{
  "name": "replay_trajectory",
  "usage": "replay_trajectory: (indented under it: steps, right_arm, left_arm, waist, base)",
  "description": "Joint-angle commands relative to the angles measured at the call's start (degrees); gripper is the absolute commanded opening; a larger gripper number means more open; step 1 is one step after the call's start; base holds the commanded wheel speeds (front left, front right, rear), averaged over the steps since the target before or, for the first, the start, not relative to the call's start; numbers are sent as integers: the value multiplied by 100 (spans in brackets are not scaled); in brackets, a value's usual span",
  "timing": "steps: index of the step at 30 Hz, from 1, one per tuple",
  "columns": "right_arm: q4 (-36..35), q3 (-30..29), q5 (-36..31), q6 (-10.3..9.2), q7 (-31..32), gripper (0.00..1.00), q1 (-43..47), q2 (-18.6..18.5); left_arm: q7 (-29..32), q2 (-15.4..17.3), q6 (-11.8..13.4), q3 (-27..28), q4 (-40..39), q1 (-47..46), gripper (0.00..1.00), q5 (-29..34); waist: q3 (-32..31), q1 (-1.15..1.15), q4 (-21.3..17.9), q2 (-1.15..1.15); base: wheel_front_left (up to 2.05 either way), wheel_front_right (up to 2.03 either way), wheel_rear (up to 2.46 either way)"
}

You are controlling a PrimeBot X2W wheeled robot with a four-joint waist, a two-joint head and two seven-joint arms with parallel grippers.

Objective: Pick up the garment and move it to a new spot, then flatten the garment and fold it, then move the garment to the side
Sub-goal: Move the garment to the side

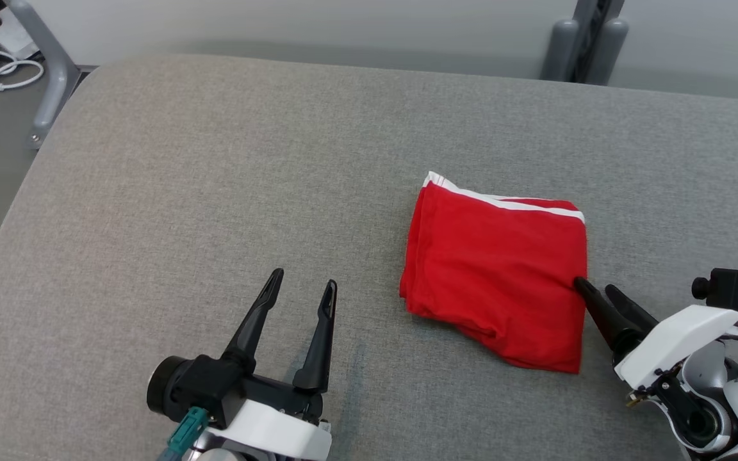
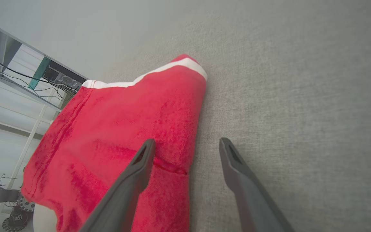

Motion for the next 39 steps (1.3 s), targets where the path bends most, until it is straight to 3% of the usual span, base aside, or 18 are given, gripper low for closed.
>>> replay_trajectory:
  steps: [1, 6, 17, 18, 19, 20, 28, 39]
  right_arm:
    - [29, 12, 132, 3, 107, 100, -84, -62]
    - [18, 269, 686, 3, 592, 100, -210, -198]
    - [161, 561, 1010, 4, 656, 100, -448, -245]
    - [185, 600, 1014, 4, 663, 79, -456, -256]
    - [209, 641, 1033, 4, 659, 34, -464, -259]
    - [229, 674, 1061, 4, 642, 0, -478, -270]
    - [105, 996, 1055, 1, 321, 0, -627, -539]
    - [-355, 1782, 721, 2, 318, 0, -1020, -1584]
  left_arm:
    - [-19, 19, 27, -13, -13, -98, 100, -40]
    - [-19, 19, 63, -156, -12, -211, 100, -78]
    - [-19, 19, 115, -407, -8, -320, 100, -138]
    - [-19, 19, 126, -434, -6, -314, 100, -131]
    - [-19, 19, 128, -463, 6, -303, 100, -117]
    - [-19, 19, 120, -497, 18, -296, 100, -96]
    - [-20, 19, 102, -552, 49, -333, 100, -1]
    - [-20, 19, -21, -791, 107, -532, 100, 174]
  waist:
    - [117, 0, 127, 0]
    - [258, 0, 334, 0]
    - [405, 0, 690, 0]
    - [409, 0, 711, 0]
    - [412, 0, 726, 0]
    - [416, 0, 738, 0]
    - [357, 0, 566, 0]
    - [286, 0, -431, 0]
  base:
    - [0, 0, 0]
    - [0, 0, 0]
    - [0, 0, 0]
    - [0, 0, 0]
    - [0, 0, 0]
    - [0, 0, 0]
    - [0, 0, 0]
    - [0, 0, 0]
